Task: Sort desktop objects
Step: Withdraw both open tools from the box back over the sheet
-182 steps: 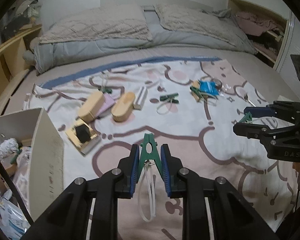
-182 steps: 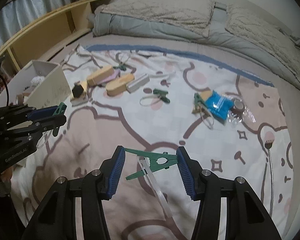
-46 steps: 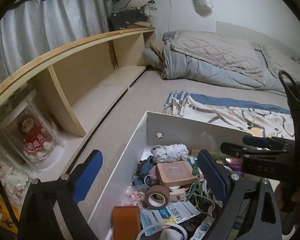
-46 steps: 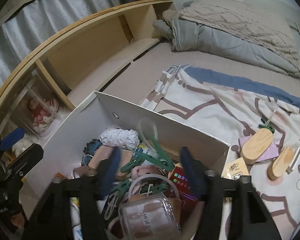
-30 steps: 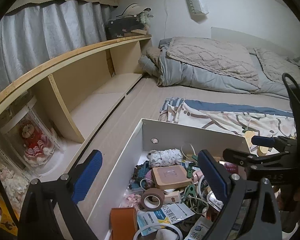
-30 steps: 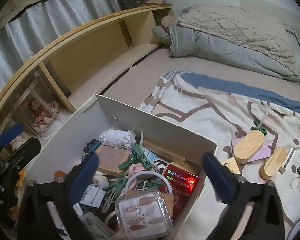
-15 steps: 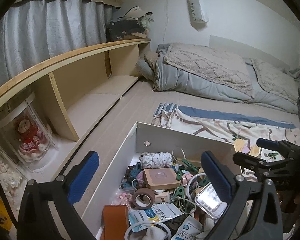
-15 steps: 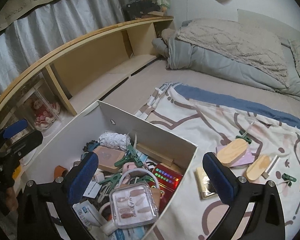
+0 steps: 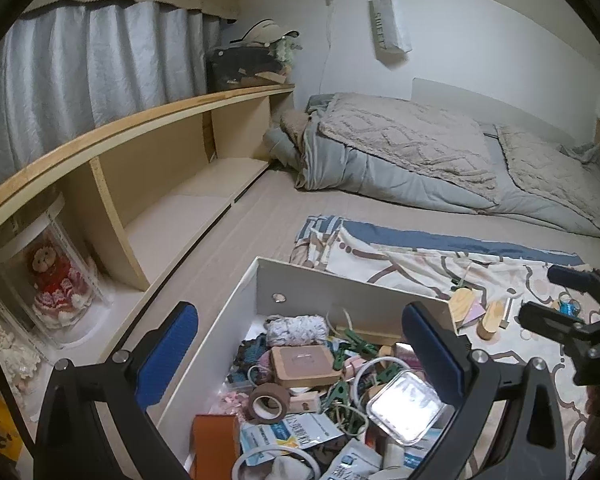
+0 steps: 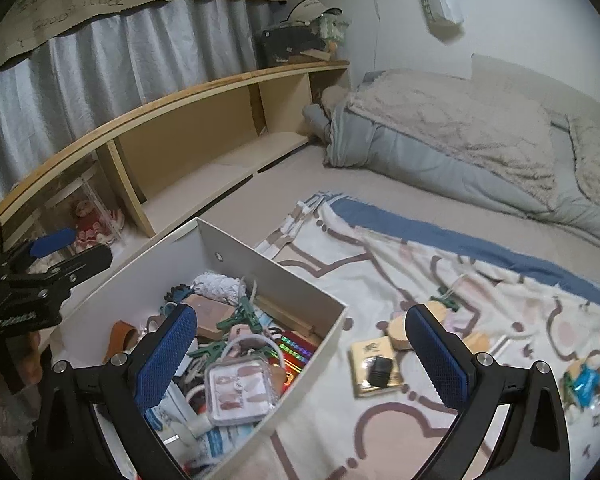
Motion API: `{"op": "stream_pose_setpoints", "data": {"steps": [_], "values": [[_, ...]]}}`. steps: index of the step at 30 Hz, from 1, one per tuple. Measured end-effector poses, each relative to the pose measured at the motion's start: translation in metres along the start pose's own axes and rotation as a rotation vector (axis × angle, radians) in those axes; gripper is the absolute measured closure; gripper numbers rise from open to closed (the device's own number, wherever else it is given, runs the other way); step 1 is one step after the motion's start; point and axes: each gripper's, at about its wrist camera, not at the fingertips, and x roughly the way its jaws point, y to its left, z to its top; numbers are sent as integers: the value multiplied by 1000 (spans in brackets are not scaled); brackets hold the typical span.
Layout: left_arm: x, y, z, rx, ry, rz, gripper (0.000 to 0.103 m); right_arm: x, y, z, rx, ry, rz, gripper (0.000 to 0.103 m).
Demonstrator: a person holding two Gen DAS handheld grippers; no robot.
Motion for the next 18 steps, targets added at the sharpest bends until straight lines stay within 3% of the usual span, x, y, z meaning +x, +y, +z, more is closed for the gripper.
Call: {"op": "stream_pose_setpoints", "data": {"steps": [18], "values": [[-13, -74, 20, 35, -40, -106, 0, -69, -73, -12, 31, -65, -114, 0]]}}
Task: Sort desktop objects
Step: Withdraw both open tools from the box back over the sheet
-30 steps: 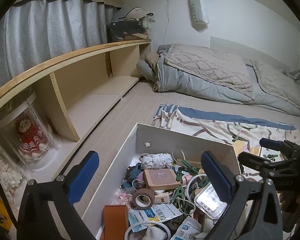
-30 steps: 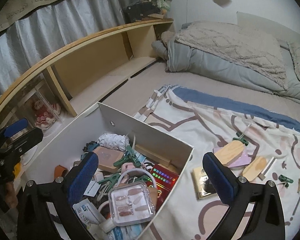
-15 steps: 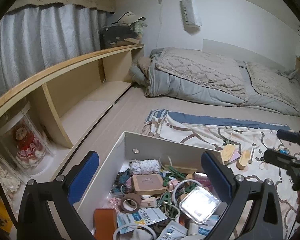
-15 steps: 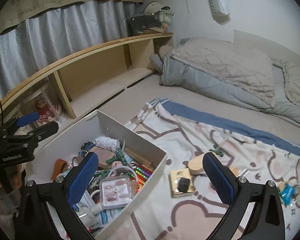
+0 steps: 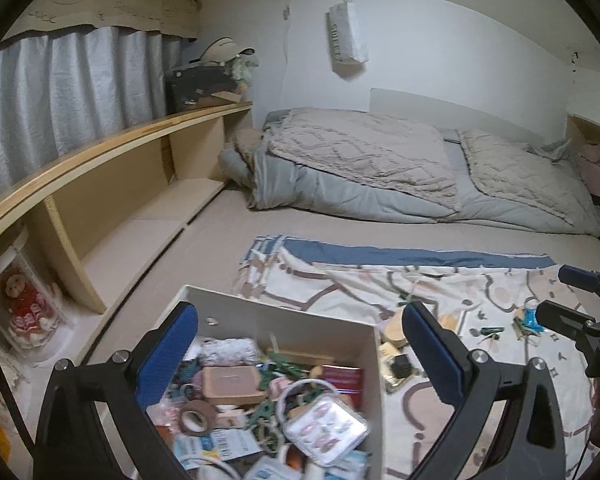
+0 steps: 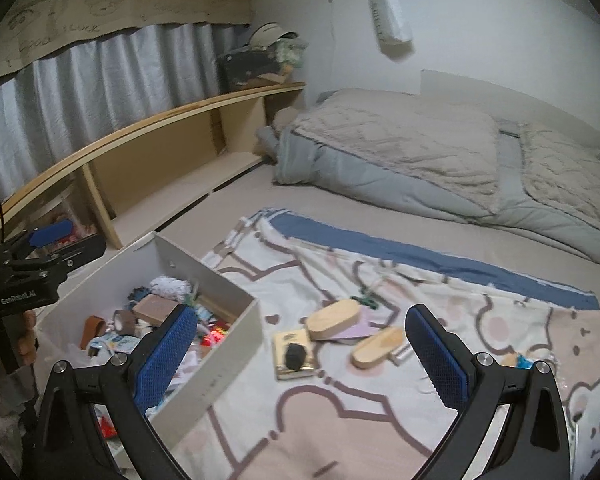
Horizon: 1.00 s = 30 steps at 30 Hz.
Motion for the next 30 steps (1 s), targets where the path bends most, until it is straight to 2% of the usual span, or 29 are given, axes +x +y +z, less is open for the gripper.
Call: {"op": "stream_pose_setpoints", "data": {"steps": [13, 25, 30], "values": [[7, -48, 11, 15, -16, -53, 0, -36, -62, -6, 51, -66, -95, 0], [22, -79, 19, -8, -17, -71, 0, -50, -105, -13, 94, -65, -194, 0], [31, -88, 19, -26, 12, -78, 0, -51, -121, -17, 113, -54, -227, 0]]}}
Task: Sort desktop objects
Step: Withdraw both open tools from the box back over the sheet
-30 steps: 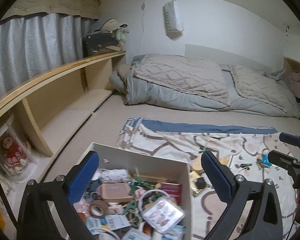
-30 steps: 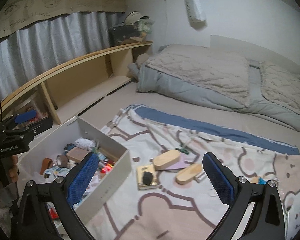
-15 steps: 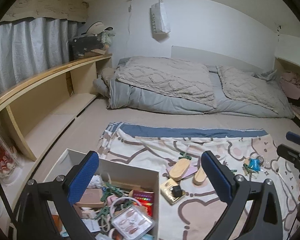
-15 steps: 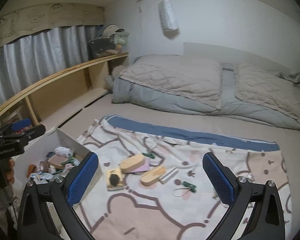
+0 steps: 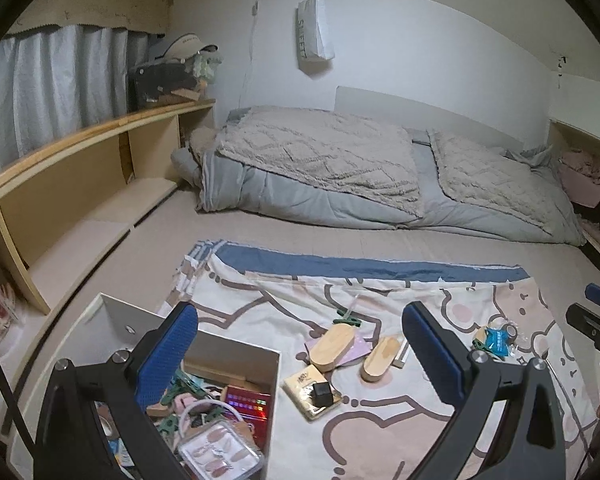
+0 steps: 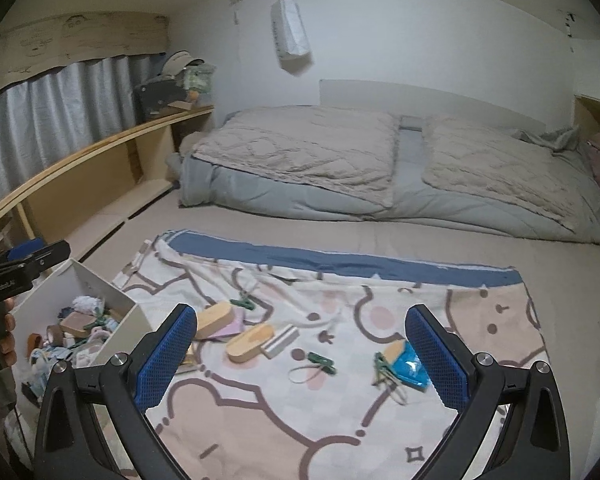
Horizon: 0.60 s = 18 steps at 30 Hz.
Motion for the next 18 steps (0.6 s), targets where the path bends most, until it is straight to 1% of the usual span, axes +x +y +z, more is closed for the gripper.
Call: {"op": "stream_pose_setpoints", "data": {"steps": [5, 9, 12, 15, 18], "values": [[8, -7, -2, -2, 14, 12, 0, 2, -15, -3, 9, 10, -18, 0], [17, -12, -3, -19, 35, 0, 0, 3, -30, -7, 18, 23, -46, 0], [24, -17, -4, -38, 51, -12, 0, 7, -43, -10, 36, 41, -74, 0], [31, -25, -5, -42, 69, -3, 0, 14, -58, -14, 63, 65, -106, 0], [37, -33, -6, -43, 75, -15, 0, 23, -75, -18, 95, 91, -115, 0]]}}
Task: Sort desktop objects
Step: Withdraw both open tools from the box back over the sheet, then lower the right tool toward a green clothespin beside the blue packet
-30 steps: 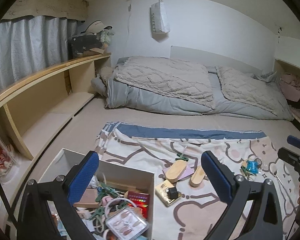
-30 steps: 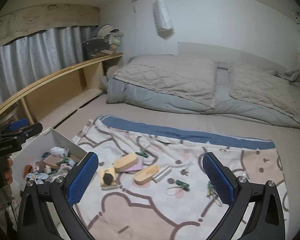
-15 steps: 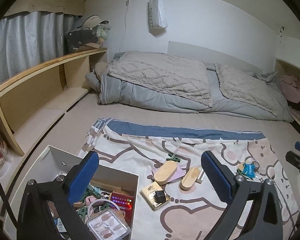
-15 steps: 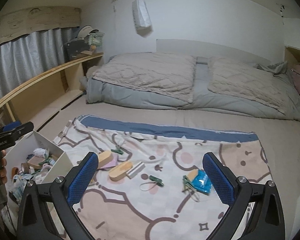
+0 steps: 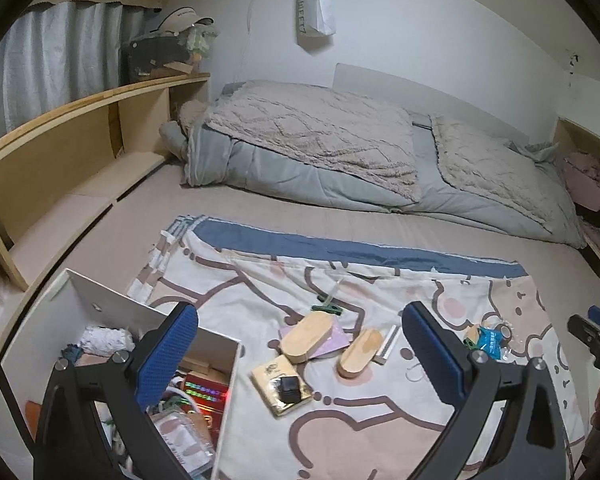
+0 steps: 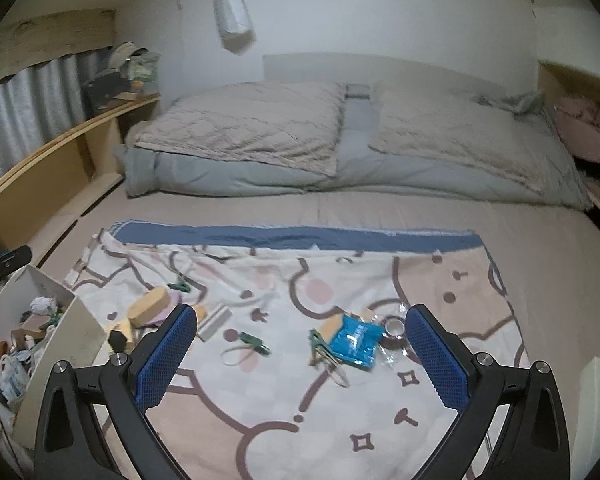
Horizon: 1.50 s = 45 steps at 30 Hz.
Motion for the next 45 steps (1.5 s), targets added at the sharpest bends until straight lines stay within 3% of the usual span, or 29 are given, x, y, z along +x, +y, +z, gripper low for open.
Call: {"op": "stream_pose_setpoints", "data": {"steps": [12, 16, 22, 33, 45], "values": [[23, -23, -8, 40, 33, -32, 0, 49, -47, -14, 118, 106, -88, 2], [33, -29, -14, 69, 46, -27, 0, 66, -51, -19, 125, 148, -103, 39], [43, -39, -21, 99, 67, -49, 0, 94, -49, -22, 156, 203, -93, 71], [54, -58, -35, 193, 81, -68, 0, 149, -44, -29, 189, 329, -26, 89], [71, -80, -53, 268, 119, -105, 0, 195, -49, -46, 218, 408, -10, 89]]}}
